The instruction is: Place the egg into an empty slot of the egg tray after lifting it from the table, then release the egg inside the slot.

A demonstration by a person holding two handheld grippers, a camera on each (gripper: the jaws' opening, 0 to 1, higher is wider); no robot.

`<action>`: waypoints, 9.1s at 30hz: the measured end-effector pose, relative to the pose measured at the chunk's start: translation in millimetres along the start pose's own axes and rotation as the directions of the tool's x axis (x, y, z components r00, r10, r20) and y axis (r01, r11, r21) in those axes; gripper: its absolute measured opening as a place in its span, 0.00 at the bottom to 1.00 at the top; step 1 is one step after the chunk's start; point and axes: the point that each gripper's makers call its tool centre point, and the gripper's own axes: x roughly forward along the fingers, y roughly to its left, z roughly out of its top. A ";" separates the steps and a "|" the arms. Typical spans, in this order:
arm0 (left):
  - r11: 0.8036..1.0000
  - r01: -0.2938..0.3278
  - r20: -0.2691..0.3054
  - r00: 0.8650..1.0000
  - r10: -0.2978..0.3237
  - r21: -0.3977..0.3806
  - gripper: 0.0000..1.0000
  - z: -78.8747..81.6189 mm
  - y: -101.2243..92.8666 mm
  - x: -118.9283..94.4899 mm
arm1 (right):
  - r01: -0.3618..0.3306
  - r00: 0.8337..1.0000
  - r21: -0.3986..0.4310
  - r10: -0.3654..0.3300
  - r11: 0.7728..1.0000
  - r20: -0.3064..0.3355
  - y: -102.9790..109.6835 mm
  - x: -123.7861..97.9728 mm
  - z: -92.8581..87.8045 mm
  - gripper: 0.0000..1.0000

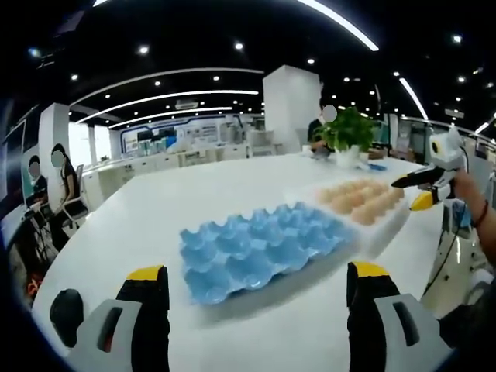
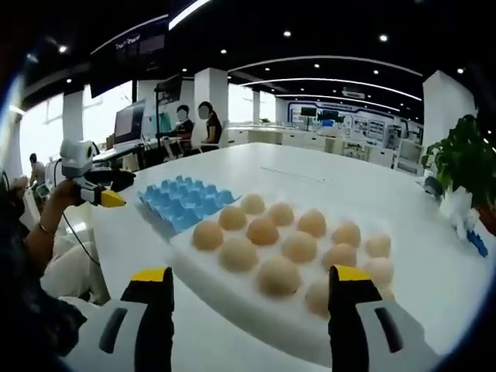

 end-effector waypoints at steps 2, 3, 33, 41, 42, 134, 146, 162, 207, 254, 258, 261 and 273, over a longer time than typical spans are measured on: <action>1.000 -0.001 -0.004 1.000 0.002 0.005 0.97 -0.4 0.0 -0.3 | -0.002 1.000 0.001 0.002 1.000 0.003 1.1 0.5 1.3 0.85; 1.000 -0.001 -0.007 1.000 0.001 0.011 0.97 -0.9 -0.6 -0.8 | -0.004 1.000 -0.001 0.004 1.000 0.004 1.8 0.5 1.7 0.85; 1.000 0.005 -0.001 1.000 -0.005 0.020 0.97 1.4 1.1 9.2 | 0.003 0.999 0.002 -0.004 1.000 0.036 1.6 30.1 23.9 0.77; 1.000 -0.006 -0.016 1.000 0.006 0.025 0.97 0.0 2.3 11.9 | 0.007 0.998 0.016 -0.008 1.000 0.067 5.3 51.4 39.4 0.73; 1.000 -0.005 -0.014 1.000 0.006 0.022 0.97 0.7 2.5 12.7 | 0.011 0.998 0.013 -0.012 1.000 0.065 5.2 53.5 40.1 0.72; 0.990 0.119 -0.045 0.992 -0.116 0.072 1.00 0.4 -2.7 23.5 | 0.280 0.946 0.105 -0.256 0.954 -0.198 -6.3 163.6 44.1 0.27; 0.991 0.116 -0.047 0.992 -0.114 0.065 1.00 -1.4 0.1 26.3 | 0.312 0.940 0.142 -0.283 0.939 -0.189 -6.7 162.7 41.6 0.26; 0.994 0.090 -0.025 0.996 -0.089 0.060 0.99 14.7 4.1 21.8 | 0.285 0.956 0.191 -0.265 0.939 -0.125 -9.0 155.7 54.7 0.26; 0.993 0.105 -0.028 0.994 -0.104 0.057 0.99 15.9 -1.9 24.7 | -0.039 0.999 0.106 0.035 0.994 0.032 100.2 205.1 111.7 0.26; 0.995 0.092 -0.042 0.995 -0.090 0.049 0.99 9.9 7.3 21.9 | -0.256 0.966 -0.024 0.256 0.966 0.031 207.3 271.6 133.8 0.26; 0.994 0.093 -0.047 0.995 -0.091 0.049 0.99 7.0 10.9 22.8 | -0.254 0.966 -0.072 0.256 0.965 0.023 210.4 276.7 131.8 0.26; 0.995 0.092 -0.046 0.995 -0.090 0.047 0.99 7.0 11.4 22.5 | -0.264 0.964 -0.072 0.266 0.962 0.015 210.9 279.0 130.6 0.26; 0.996 0.084 -0.053 0.995 -0.082 0.035 0.99 4.4 12.9 21.0 | -0.313 0.950 -0.140 0.310 0.939 -0.046 214.4 293.4 119.0 0.26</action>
